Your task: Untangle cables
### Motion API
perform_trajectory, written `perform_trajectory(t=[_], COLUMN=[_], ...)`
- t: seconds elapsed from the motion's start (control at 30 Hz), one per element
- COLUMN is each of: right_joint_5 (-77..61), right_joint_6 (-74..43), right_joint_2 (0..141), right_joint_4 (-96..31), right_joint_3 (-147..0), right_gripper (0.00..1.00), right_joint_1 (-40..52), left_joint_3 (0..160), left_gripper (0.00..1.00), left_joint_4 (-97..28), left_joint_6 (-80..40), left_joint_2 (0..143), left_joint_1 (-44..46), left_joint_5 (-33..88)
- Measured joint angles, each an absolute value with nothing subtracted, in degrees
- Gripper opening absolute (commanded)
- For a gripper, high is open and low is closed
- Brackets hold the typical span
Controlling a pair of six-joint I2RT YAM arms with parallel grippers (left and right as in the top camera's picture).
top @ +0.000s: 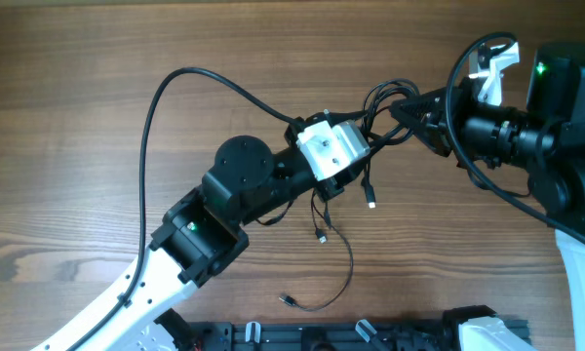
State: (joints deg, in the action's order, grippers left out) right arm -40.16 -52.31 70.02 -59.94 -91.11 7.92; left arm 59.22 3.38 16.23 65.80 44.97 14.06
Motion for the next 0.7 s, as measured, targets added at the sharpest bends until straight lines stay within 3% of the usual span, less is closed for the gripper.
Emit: perform_trajectory(t=[0.2,0.47,0.53,0.6,0.7], right_joint_5=[-41.78,-45.01,-46.52,-46.89,-47.57], right_joint_6=[-49.23,-46.44,-46.15,-46.15,-46.15], right_joint_2=[70.24,70.24,70.24,70.24,70.24], right_joint_4=[-59.68,-59.55,-59.61,-59.66,-59.51], right_joint_3=[-91.13,-91.13,-91.13,-91.13,-91.13], right_gripper=[0.05,0.05,0.04,0.05,0.06], right_joint_1=[7.68,7.66,7.68,7.73,7.7], left_joint_3=[59.22,59.2,59.2,59.2,59.2], left_gripper=[0.34,0.42,0.31,0.04,0.04], left_joint_4=[3.42,4.97,5.56,5.65,5.61], left_joint_6=[16.4,16.38,16.4,16.56,16.43], left_joint_2=[65.8,66.11,66.13,66.13,66.13], left_joint_1=[45.25,45.21,45.15,45.15,45.17], left_joint_5=[9.21,9.13,12.88,14.74,16.67])
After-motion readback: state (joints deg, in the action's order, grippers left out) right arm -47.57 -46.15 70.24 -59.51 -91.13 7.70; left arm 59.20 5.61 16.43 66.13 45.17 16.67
